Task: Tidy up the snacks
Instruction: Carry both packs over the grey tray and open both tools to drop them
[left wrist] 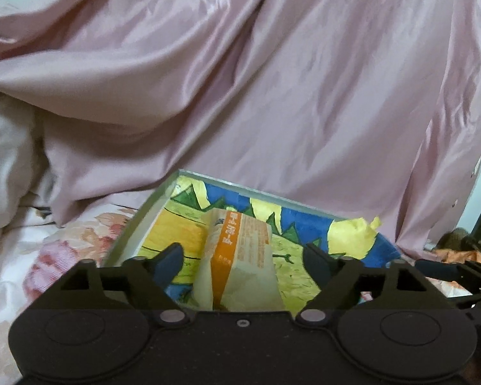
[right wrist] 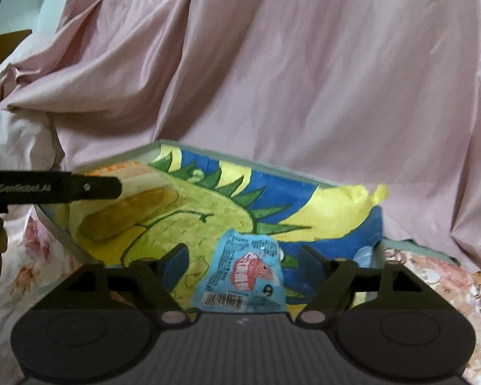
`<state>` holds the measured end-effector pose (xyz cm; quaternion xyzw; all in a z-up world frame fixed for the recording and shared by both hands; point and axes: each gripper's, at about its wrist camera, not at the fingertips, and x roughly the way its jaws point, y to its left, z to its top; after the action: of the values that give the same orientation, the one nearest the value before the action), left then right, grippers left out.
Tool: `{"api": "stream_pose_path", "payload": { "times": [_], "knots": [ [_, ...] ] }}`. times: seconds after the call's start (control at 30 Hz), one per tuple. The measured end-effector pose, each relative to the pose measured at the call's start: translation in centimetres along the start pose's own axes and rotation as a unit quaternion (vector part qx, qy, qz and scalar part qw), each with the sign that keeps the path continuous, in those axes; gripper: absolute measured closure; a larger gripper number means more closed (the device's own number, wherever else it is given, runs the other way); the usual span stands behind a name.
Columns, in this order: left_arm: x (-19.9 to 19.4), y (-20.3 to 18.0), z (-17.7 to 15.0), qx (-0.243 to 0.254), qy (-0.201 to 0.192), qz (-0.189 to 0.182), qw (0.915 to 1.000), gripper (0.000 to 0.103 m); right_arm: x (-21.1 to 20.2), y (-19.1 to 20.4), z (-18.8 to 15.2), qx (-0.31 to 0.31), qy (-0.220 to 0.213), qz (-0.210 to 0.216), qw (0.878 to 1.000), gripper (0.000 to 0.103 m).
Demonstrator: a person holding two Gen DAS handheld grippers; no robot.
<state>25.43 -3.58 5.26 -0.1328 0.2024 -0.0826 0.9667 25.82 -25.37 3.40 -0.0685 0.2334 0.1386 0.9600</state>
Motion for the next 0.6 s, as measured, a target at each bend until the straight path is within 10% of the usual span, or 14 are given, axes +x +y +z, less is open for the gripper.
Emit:
{"api": "stream_pose_path", "payload": {
  "times": [0.6],
  "knots": [
    [-14.5, -0.5, -4.4, 0.026, -0.037, 0.004, 0.9990, 0.001, -13.6, 3.5, -2.6, 0.017, -0.116, -0.016, 0.993, 0.000]
  ]
}}
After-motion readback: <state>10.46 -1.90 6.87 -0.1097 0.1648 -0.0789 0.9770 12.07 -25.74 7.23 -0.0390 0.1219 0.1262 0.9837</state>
